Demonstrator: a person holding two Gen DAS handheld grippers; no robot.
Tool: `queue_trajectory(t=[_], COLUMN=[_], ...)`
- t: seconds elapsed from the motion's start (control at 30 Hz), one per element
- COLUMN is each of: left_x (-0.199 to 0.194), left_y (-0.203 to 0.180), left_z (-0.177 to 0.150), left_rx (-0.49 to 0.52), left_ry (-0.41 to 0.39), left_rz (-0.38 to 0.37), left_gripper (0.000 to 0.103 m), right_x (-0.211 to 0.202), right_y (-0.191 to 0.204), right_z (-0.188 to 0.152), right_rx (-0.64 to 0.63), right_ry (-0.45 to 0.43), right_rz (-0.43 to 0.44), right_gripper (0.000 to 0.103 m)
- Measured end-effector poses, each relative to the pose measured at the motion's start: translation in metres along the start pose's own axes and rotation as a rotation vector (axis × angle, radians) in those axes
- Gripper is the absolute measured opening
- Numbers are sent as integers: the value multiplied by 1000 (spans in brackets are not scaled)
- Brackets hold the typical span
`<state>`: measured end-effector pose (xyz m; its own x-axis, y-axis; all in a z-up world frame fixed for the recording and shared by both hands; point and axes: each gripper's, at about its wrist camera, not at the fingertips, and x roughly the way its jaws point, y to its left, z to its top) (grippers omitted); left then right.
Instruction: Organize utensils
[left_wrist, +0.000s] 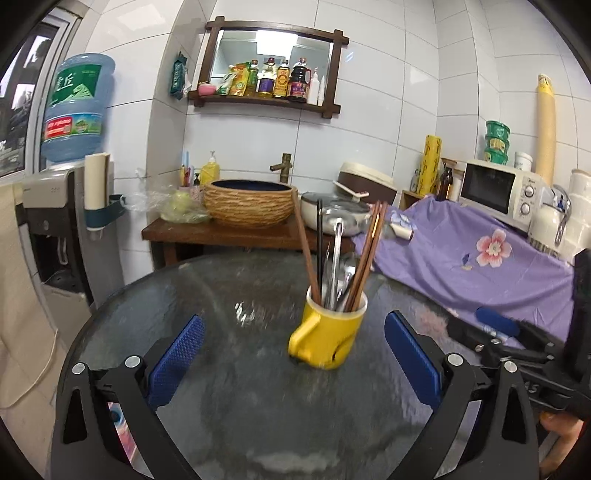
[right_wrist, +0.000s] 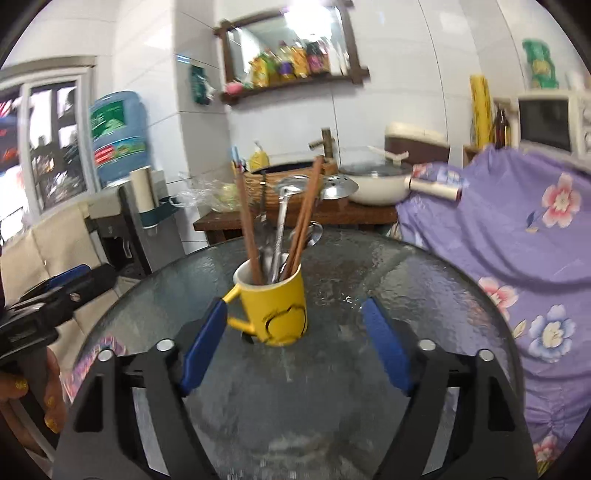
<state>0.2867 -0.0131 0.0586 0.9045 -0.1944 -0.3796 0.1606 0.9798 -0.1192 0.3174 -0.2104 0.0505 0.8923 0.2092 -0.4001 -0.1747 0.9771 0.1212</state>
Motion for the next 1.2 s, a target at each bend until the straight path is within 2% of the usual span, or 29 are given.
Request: queue_trajectory(t=[0.1,0.2,0.3,0.47,0.6,0.77,0.87,1.0,1.2], left_x=[-26,-55,-78,-115,-150,-183,-197,-206,-220], left_y=[3,2,-4,-14,-24,-36,-42,-42,-30], left_z=[-27,-49,-67,-101,-123,-141,-151,-157,-159], left_rx=[-14,-29,-36,-20,-1,29,44,71,30], left_ry=[-6,-21,-25,-2,-23,-48,-52,-58,-78], left_rz=[30,57,68,85,104,125,122,145,183], left_gripper=[96,96,96,96,96,96,96,96,96], right_x=[-35,-67,-100,-151,-190,-224,-242,-257,-275], right_y=[17,25,33,44,57,71,73,73,74], right_z=[-27,-49,-73,-110,-138,-157,-164,-167,-167], right_rx=[-46,-22,-1,-2,-35,-93,-88,-66,-33], right_ry=[-40,-73,-91,-121,-131,-139,-160,-167,-173], right_rz=[-37,-37,-50,-112,-152,-204,-227,-256,-277], right_gripper=[79,84,85,89,90,90,97,97,97])
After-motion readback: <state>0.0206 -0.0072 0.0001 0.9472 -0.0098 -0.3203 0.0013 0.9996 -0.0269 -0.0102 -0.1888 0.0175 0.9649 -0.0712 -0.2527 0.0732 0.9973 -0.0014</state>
